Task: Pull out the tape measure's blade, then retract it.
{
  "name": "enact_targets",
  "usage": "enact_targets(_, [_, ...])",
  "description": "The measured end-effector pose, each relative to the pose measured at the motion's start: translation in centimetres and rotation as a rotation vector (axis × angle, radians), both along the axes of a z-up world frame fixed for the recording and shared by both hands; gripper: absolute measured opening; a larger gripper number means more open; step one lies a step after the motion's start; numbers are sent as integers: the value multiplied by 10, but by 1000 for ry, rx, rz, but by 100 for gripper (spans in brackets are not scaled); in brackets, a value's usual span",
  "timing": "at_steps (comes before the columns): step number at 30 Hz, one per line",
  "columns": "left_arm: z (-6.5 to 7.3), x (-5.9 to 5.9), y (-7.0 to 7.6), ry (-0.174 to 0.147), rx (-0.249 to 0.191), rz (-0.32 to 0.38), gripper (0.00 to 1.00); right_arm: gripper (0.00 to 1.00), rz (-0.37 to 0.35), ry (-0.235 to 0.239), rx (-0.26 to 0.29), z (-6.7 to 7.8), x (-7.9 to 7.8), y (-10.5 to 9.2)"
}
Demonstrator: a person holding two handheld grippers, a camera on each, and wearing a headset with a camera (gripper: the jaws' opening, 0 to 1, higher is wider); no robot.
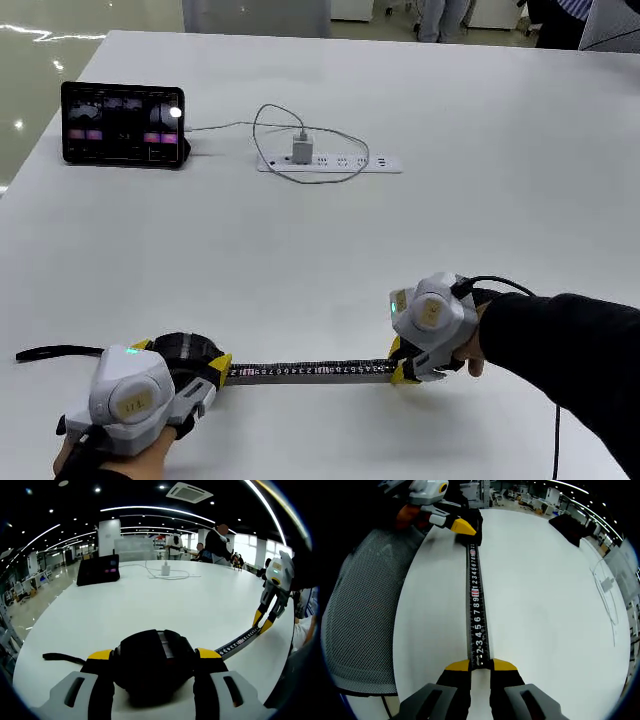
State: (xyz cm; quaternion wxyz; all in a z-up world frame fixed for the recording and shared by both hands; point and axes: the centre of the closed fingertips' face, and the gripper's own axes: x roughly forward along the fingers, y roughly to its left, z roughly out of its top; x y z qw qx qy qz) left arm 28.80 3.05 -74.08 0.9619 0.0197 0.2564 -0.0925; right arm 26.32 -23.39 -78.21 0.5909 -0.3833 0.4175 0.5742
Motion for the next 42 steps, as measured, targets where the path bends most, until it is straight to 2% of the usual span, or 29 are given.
enact_targets(7, [0,1,0,1,-4,-4,59,10,-10,1,-6,1,0,3])
enact_targets(9, [0,1,0,2,-4,-4,59,10,-34,4,-9,-1,1,3])
enact_targets(42, [0,1,1,8,-8,-7,59,11,-32,8,-52,-1,1,9])
